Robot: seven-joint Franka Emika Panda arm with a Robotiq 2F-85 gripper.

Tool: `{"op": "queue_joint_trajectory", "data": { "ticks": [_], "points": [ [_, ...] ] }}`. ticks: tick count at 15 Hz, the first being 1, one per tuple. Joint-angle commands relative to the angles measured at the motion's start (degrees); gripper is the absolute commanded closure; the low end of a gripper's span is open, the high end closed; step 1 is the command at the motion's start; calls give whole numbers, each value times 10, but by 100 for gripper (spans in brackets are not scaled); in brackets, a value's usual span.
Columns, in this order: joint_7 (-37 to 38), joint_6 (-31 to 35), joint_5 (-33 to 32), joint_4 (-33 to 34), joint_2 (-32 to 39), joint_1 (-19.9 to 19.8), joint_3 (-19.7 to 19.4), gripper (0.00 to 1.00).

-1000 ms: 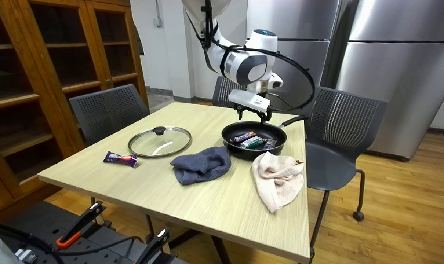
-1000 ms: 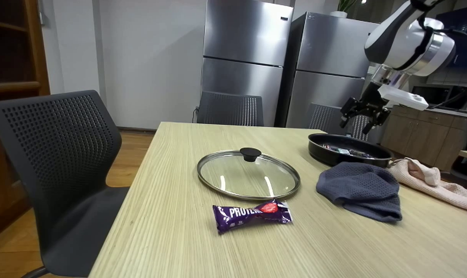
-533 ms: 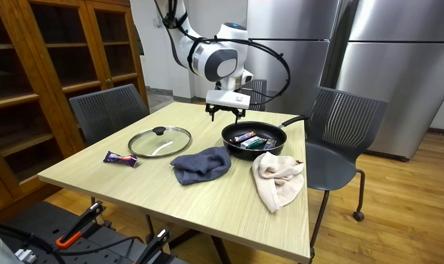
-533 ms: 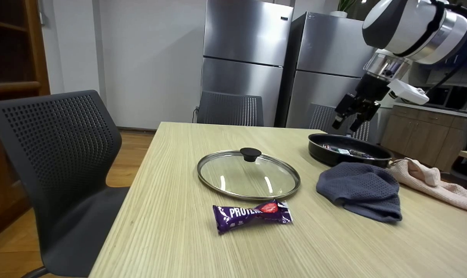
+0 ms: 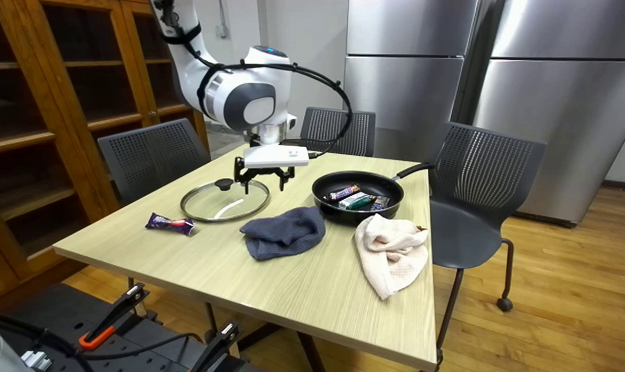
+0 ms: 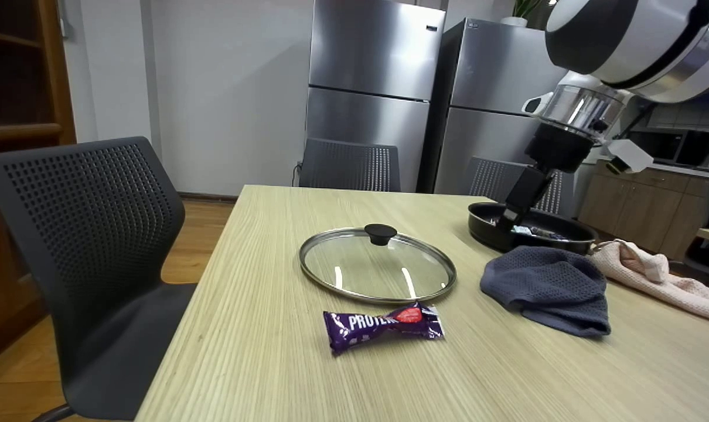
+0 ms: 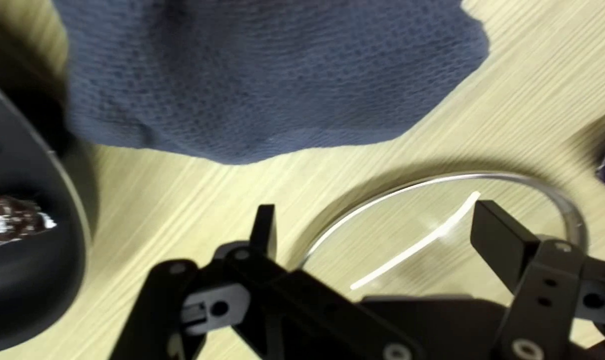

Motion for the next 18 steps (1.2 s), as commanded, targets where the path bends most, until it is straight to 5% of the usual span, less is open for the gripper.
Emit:
{"op": "queue_joint_trajectory", "data": {
  "ticks": [1,6,13,18],
  "points": [
    [-67,29,2,-87,-52,8,37,0],
    [-121,48,-20,-140,-64,47,65,0],
    [-123,61,-142,-157,-59,146,42,0],
    [-104,52,-141,-141,-35,144,48,0]
  ]
}}
